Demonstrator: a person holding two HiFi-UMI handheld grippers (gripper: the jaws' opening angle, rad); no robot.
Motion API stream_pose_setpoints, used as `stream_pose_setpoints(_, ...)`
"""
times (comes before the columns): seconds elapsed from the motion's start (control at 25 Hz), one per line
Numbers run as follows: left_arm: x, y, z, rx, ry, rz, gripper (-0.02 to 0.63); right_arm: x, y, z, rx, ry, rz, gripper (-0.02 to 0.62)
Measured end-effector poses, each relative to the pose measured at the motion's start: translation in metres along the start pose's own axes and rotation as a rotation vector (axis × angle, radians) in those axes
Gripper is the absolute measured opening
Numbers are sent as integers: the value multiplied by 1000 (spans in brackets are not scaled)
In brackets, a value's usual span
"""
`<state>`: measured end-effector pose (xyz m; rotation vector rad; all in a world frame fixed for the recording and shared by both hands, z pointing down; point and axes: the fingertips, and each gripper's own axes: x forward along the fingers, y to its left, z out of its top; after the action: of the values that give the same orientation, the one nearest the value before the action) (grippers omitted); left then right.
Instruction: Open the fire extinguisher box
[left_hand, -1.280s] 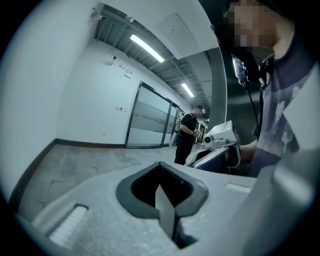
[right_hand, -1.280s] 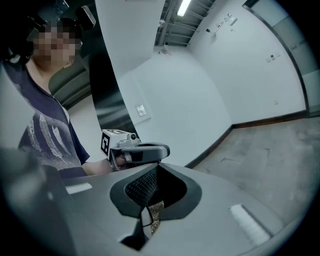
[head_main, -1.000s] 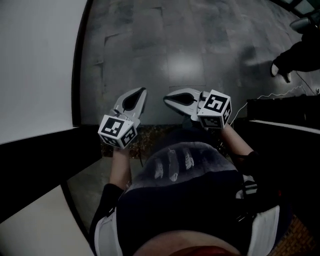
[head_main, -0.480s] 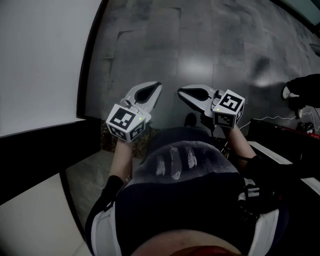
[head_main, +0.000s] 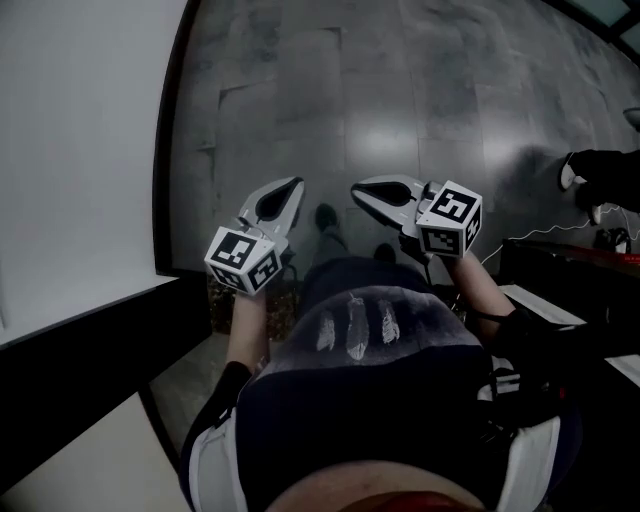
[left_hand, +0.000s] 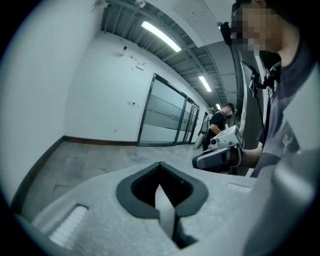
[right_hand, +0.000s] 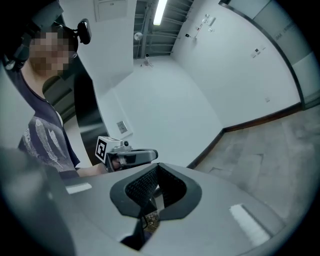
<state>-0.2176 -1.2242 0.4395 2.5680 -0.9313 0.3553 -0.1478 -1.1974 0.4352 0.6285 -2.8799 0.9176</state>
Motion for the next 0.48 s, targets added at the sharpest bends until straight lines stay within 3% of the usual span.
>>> stream_pose_setpoints(0.12,20,16,6,18,3,-50,0,16,-16,14,-7,0,-32,2)
stream_pose_setpoints(0.28,32,62,52,73,-77,-116,0,62,-43,55,-60,-32,-108,2)
stream_pose_setpoints(0.4,30,104,87,126,-143,-141,-1,100,-63,85,-187,-42,-164,2)
stream_pose_setpoints(0.48,29,127,101,143,-166,-150,0,119,-72,91,-322,17,-197,2)
